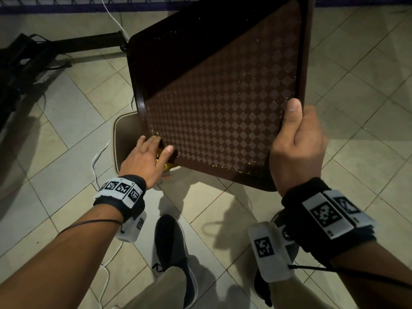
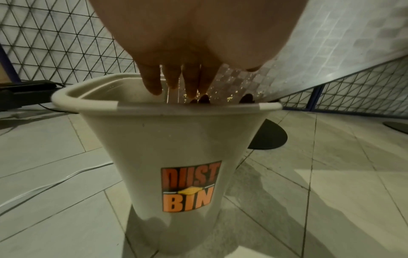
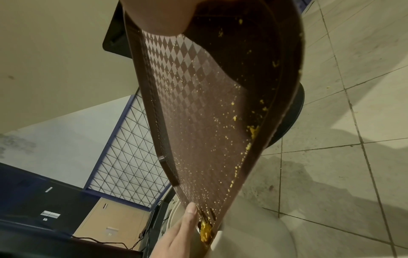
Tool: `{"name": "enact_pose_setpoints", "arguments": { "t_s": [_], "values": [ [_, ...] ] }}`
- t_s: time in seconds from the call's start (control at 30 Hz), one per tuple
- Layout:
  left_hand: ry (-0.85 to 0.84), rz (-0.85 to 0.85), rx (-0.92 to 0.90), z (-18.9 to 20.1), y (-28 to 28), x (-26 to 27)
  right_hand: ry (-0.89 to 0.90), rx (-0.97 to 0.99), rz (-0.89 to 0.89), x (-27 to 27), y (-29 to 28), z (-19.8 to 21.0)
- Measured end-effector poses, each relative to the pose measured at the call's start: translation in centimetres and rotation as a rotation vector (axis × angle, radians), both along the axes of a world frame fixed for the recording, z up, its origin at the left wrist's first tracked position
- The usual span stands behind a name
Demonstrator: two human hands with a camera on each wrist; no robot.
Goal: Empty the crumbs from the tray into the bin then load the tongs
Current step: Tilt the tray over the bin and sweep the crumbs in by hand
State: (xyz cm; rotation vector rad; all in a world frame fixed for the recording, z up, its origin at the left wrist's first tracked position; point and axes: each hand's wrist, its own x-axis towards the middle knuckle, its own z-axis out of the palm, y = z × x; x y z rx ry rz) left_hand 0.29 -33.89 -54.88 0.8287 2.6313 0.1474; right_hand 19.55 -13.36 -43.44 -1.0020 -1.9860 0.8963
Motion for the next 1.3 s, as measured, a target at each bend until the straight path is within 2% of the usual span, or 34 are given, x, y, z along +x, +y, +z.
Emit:
{"name": "enact_pose_setpoints", "arguments": {
  "t_s": [0.23,0.4,0.57,0.7,0.83,1.0,1.07,1.17,1.3],
  "values": [
    [0.077,-0.115,0.006,0.0,0.4,1.2,0.009,0.001,0.015,-0.2,0.0,0.4],
    [0.047,-0.159,-0.166,-1.1,-0.3,-0.3,0.008,0.007,0.034,-0.2,0.0,0.7],
    [0.129,-0.106,-0.123,-0.3,0.3,-2.9,-0.008,0.01,0.049,-0.4,0.0,1.0],
    [0.055,-0.055,-0.145,-0.7,0.7,-3.8,0.003,0.008,0.068,-0.5,-0.2,1.2],
    [-0.033,-0.115,-0.218,-1.2,0.5,-3.0,0.004,0.012,0.071,-0.6,-0.2,1.4],
    [0.072,-0.072,-0.125,-0.7,0.4,-2.6,0.007,0.009,0.081,-0.4,-0.3,1.4],
    [0.036,-0.061,-0.1,-0.8,0.5,-2.5,0.008,0.008,0.082,-0.4,-0.3,1.5],
    [-0.014,-0.116,-0.162,-1.2,0.5,-2.2,0.014,0.013,0.078,-0.4,-0.2,1.6],
    [0.06,-0.122,-0.187,-0.8,-0.2,-2.2,0.013,0.007,0.067,-0.3,0.0,1.6]
  ]
}}
